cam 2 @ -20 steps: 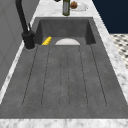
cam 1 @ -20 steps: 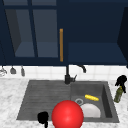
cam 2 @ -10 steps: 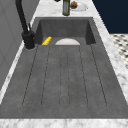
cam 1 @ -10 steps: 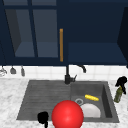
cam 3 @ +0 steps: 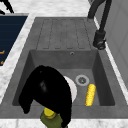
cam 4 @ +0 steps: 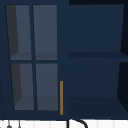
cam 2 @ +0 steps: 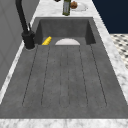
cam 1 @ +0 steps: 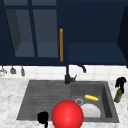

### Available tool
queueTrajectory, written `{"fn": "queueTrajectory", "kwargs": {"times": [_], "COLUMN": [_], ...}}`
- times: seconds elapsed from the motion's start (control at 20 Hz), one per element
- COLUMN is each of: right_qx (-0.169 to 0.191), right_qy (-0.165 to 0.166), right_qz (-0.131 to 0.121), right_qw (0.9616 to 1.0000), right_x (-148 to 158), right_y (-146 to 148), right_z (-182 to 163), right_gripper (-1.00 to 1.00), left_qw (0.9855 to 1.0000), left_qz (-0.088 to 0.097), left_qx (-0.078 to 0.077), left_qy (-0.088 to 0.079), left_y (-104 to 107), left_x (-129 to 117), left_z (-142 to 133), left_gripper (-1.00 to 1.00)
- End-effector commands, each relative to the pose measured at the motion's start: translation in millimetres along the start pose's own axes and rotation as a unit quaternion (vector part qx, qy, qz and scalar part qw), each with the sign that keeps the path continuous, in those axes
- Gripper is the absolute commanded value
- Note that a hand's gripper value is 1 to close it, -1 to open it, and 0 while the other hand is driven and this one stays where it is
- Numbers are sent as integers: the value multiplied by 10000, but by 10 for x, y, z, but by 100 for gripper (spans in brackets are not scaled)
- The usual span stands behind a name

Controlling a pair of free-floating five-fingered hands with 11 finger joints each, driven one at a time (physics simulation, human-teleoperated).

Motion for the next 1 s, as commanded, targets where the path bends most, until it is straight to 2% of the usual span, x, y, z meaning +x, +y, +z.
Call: {"fn": "queueTrajectory", "kwargs": {"times": [0.0, 0.2, 0.65, 0.85, 0.95], "right_qx": [-115, -494, -662, -1142, -1181], "right_qy": [171, 315, -181, -191, -214], "right_qz": [110, 178, -290, -514, -513], "right_qw": [9997, 9981, 9972, 9919, 9914], "right_x": [121, 156, 165, 175, 184], "right_y": [20, 8, -109, -155, -122], "right_z": [-85, -137, -176, -149, -122], "right_gripper": [100, 100, 100, 100, 100], "left_qw": [10000, 10000, 10000, 10000, 10000], "left_qz": [0, 0, 0, 0, 0], "left_qx": [0, 0, 0, 0, 0], "left_qy": [0, 0, 0, 0, 0], "left_y": [0, 0, 0, 0, 0], "left_x": [0, 0, 0, 0, 0], "left_z": [0, 0, 0, 0, 0], "left_gripper": [0, 0, 0, 0, 0]}}
